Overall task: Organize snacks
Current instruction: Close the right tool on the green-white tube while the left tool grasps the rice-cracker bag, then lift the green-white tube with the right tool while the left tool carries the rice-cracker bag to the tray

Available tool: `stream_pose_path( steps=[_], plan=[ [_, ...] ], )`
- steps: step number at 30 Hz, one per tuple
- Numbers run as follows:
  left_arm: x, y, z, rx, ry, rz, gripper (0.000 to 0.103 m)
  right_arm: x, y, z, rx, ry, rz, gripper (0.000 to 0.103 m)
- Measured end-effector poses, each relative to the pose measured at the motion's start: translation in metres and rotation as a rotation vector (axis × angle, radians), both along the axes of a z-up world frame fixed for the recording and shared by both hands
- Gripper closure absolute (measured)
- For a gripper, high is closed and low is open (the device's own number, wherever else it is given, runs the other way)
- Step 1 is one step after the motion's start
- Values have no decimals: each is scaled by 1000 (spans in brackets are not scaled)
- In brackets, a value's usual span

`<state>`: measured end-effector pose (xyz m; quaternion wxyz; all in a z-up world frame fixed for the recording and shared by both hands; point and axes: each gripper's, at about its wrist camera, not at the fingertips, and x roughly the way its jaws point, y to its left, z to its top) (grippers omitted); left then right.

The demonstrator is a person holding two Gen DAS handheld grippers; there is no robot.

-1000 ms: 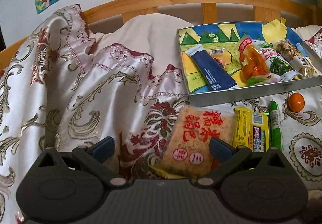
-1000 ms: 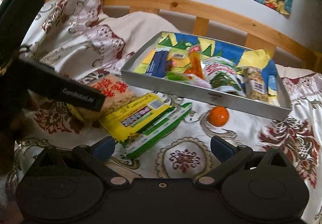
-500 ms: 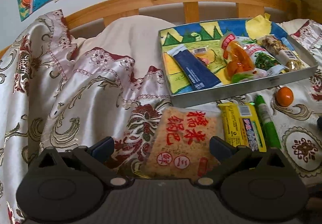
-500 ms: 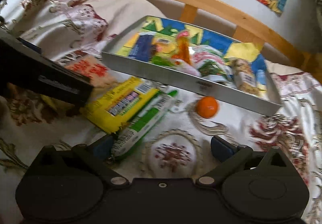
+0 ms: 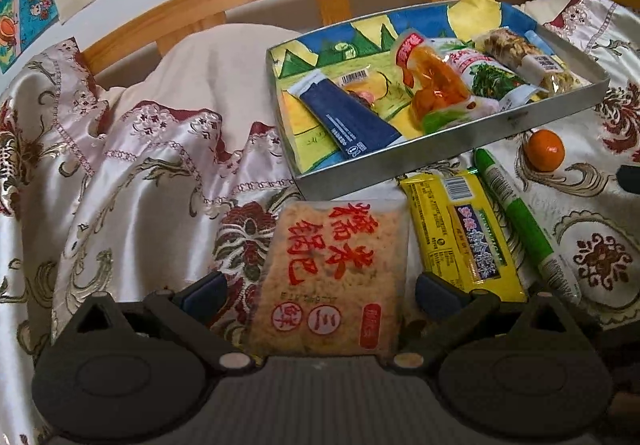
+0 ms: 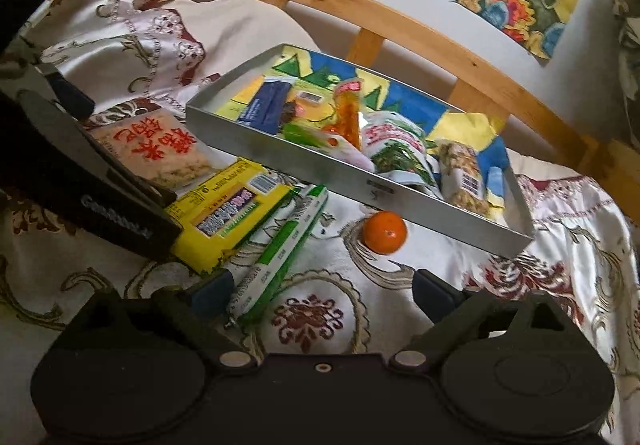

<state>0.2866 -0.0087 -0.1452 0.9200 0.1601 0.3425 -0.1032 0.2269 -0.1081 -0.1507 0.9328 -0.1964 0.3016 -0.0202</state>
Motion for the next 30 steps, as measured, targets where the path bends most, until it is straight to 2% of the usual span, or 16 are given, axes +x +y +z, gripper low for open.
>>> stream_pose_path(
  steps=[4,7,9,11,13,16,20,22,24,25,27,30],
  plan=[
    [5,4,0,-44,17,24,2,3,1,-2,9,1,28,20],
    [8,7,1,-70,35,43,11,3,2,-3,22,12,56,34],
    [7,8,2,-91,51,30,20,2,4,-3,24,19,76,55],
    [5,6,2,-90,55,27,22,1,6,-1,32,36,92,68],
    [4,5,3,-89,63,26,24,1,5,0,47,54,96,76],
    [3,7,5,-117,90,29,25,0,1,3,53,68,84,79],
    [-4,8,10,-139,168,44,26,-5,-12,12,65,113,60,84],
    [-8,8,13,-157,197,49,25,-11,-18,18,61,149,73,84],
    [-9,3,14,-139,195,44,24,-14,-19,22,35,173,102,84],
    [-9,1,13,-122,193,41,22,-15,-19,23,30,169,102,81],
    [-8,-3,12,-102,186,37,19,-15,-19,22,39,148,93,70],
    [-7,-5,9,-89,175,31,18,-14,-15,14,28,127,110,64]
  ],
)
